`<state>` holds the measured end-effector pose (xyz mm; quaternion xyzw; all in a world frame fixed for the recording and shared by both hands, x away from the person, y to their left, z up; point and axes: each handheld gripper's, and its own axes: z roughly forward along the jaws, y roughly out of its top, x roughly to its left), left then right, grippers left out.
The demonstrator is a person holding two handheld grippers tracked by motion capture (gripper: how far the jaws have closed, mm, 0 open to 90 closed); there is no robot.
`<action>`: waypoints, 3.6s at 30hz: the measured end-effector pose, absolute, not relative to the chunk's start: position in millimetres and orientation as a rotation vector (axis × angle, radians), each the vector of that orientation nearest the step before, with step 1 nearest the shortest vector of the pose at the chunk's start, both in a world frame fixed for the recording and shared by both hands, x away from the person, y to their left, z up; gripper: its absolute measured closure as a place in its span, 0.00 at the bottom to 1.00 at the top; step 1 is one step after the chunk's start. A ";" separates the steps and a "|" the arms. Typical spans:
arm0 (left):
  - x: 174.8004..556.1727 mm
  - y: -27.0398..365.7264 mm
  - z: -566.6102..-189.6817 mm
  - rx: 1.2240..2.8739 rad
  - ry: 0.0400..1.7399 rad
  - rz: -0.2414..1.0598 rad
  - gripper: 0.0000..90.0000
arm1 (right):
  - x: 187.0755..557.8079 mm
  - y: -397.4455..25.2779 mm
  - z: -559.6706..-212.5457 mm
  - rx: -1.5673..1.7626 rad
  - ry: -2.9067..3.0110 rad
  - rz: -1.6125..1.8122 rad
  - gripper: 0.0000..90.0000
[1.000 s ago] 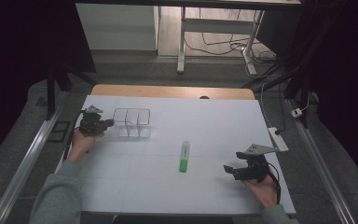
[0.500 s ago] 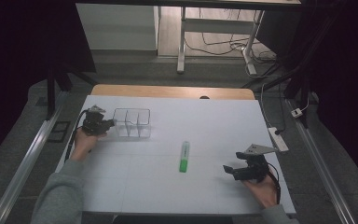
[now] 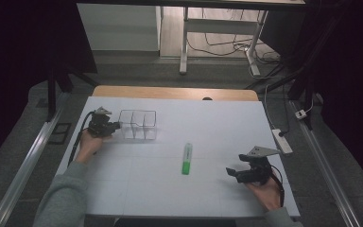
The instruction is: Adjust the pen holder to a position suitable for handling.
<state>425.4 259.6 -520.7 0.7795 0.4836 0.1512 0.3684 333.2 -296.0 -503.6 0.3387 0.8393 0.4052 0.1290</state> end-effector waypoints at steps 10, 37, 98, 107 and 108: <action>425.2 249.6 -519.8 2.017 1.209 0.345 0.99 | 333.1 -295.8 -503.7 0.986 2.443 1.175 0.18; 429.4 213.1 -516.8 2.075 1.126 0.321 0.99 | 333.0 -295.8 -503.6 0.987 2.443 1.168 0.18; 444.6 145.5 -519.7 2.142 1.004 0.243 0.99 | 334.8 -295.3 -505.6 0.997 2.451 1.169 0.18; 444.2 143.5 -519.2 2.145 0.987 0.239 0.99 | 336.0 -295.8 -506.3 1.010 2.450 1.163 0.18; 444.2 144.0 -519.1 2.141 0.984 0.238 0.99 | 336.0 -295.7 -506.4 1.007 2.450 1.161 0.18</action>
